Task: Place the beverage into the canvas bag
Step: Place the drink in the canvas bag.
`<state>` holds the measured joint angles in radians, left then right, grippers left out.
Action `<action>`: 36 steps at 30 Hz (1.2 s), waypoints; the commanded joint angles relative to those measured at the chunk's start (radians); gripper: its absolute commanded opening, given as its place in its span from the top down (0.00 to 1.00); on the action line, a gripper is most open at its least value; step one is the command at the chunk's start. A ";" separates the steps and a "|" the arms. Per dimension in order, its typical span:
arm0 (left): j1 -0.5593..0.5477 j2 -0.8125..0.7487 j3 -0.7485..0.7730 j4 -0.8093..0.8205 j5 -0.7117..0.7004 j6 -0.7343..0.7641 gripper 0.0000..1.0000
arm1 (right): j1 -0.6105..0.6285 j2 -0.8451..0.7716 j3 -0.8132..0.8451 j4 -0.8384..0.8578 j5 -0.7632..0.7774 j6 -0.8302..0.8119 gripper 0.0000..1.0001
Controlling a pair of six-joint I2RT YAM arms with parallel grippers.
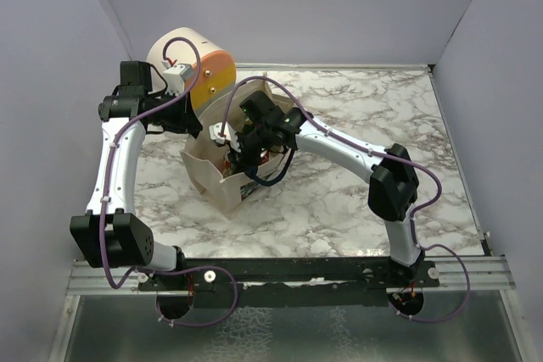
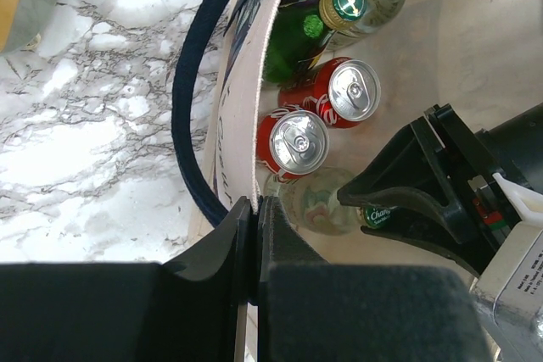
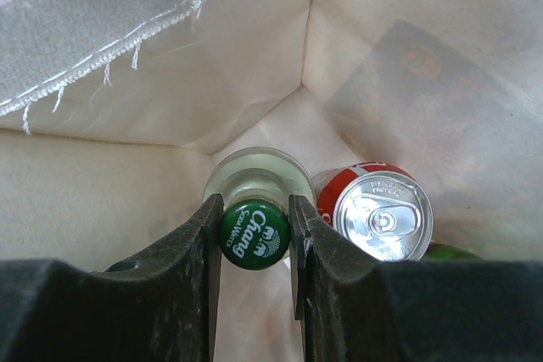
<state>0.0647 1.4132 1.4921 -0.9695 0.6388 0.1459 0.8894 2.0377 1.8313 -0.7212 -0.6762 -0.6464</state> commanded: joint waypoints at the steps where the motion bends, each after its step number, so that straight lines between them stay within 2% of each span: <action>1: 0.008 0.004 0.041 0.036 0.039 0.007 1.00 | 0.006 0.010 -0.010 -0.081 -0.016 -0.012 0.69; 5: 0.008 0.003 0.026 0.035 0.041 0.013 1.00 | 0.006 0.012 -0.007 -0.068 -0.029 0.012 0.62; 18: 0.008 0.005 0.007 0.035 0.047 0.031 1.00 | 0.006 0.013 0.011 -0.025 -0.056 0.057 0.52; 24: 0.007 0.007 0.007 0.034 0.042 0.041 1.00 | 0.006 0.014 0.031 -0.016 -0.060 0.065 0.38; 33: 0.007 0.017 0.013 0.036 0.042 0.049 1.00 | 0.006 0.010 0.048 -0.015 -0.049 0.069 0.25; 36: 0.008 0.020 0.016 0.036 0.043 0.048 1.00 | 0.006 0.009 0.070 -0.016 -0.049 0.077 0.16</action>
<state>0.0654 1.4231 1.4921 -0.9657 0.6476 0.1749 0.8894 2.0384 1.8492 -0.7464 -0.7010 -0.5911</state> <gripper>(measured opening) 0.040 0.775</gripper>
